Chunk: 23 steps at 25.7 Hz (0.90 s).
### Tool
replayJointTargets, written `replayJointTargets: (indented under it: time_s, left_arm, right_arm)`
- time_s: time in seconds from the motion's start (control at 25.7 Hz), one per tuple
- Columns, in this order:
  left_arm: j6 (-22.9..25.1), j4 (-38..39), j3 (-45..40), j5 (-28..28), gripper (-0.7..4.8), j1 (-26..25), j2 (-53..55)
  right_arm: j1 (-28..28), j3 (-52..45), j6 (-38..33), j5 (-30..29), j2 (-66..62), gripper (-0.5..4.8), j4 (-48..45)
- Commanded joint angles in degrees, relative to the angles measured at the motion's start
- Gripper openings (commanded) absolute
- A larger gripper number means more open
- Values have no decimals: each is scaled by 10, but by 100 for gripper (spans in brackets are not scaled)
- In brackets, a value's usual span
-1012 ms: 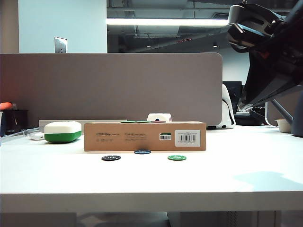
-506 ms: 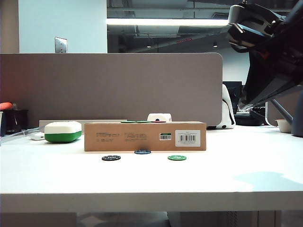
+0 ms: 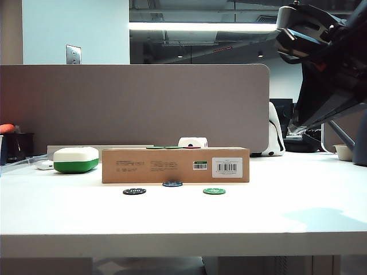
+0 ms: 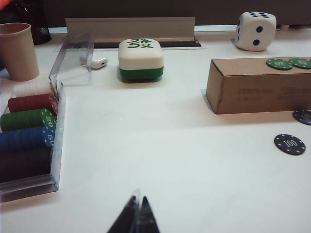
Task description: Push the chip, whose value equals the sum of all the chip values on the rectangular box, forward next to the box.
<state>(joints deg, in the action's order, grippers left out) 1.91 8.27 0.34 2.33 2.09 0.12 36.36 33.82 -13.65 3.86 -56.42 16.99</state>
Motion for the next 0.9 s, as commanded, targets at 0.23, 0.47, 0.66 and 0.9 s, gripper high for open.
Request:
replayJointTargets:
  time_s: [0.23,0.47,0.66,0.9]
  left_arm:
    - [2,-20,1,-2,-5,1,0]
    - [-15,-22,1,-13,-5,1,0]
    - [-27,-30,1,-19,-5,1,0]
    - [-28,-32,1,-22,-5,1,0]
  right_arm:
    - [0,2,0,1,2,-5,-5]
    - [0,2,0,1,2,-5,-5]
    - [0,2,0,1,2,-5,-5]
    - [0,2,0,1,2,-5,-5]
